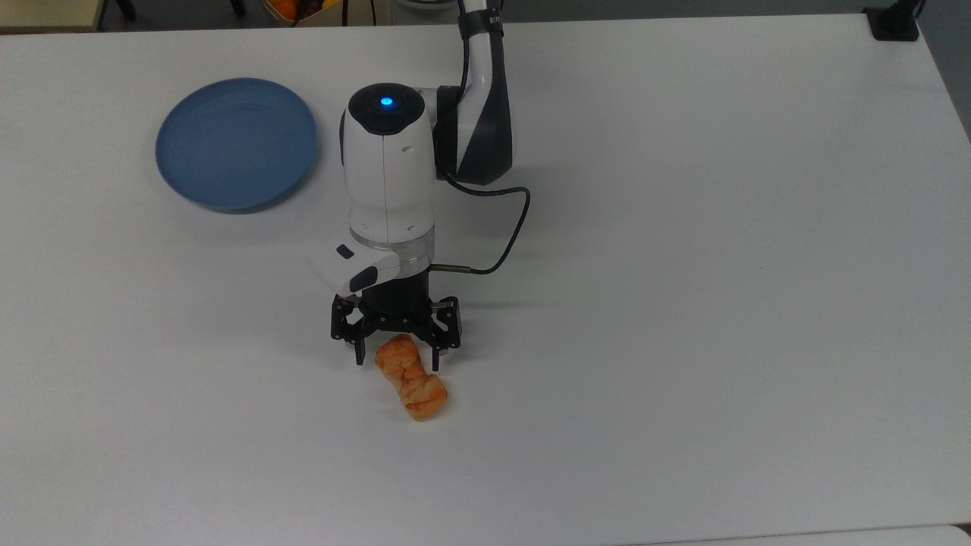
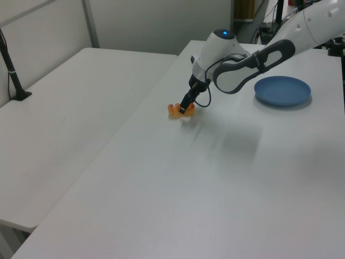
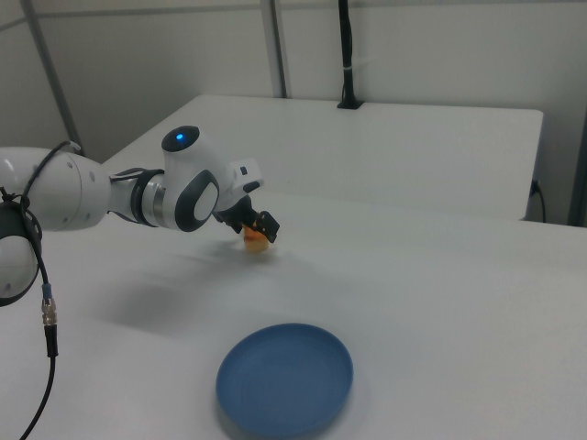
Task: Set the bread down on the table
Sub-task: 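Open the gripper to release the bread roll and raise it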
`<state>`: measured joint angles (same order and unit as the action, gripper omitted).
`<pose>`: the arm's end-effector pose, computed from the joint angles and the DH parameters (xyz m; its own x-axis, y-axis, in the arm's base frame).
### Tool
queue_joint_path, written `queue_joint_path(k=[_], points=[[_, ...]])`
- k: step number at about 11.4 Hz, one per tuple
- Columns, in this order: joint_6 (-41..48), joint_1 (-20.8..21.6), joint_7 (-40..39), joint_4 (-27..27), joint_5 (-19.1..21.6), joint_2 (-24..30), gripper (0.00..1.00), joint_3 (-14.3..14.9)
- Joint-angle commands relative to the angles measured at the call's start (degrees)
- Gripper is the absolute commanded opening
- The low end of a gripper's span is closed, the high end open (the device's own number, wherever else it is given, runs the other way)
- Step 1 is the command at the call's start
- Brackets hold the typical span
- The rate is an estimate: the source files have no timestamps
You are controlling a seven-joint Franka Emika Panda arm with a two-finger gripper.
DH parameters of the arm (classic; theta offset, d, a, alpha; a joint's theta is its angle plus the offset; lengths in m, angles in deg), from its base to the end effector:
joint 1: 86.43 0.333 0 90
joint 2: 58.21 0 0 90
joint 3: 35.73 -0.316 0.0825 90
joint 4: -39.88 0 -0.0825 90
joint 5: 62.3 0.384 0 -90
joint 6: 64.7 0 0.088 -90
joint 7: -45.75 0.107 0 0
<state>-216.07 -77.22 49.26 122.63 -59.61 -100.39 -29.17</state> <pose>0.7600 0.0543 0.3056 0.8927 -0.0004 0.4507 -0.0058 -0.9999 0.0106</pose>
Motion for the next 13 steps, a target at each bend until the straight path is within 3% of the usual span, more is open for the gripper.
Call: queue_joint_path(k=[1, 4, 7, 13], points=[[-0.7, 0.1, 0.4, -0.7, 0.1, -0.4, 1.0, -0.1], [0.1, 0.2, 0.4, -0.3, 0.2, 2.1, 1.0, -0.1], [1.2, 0.4, 0.5, 5.8, 0.3, 8.5, 1.0, -0.1], [31.6, -0.4, -0.2, 6.2, 0.0, 22.5, 1.0, 0.3]])
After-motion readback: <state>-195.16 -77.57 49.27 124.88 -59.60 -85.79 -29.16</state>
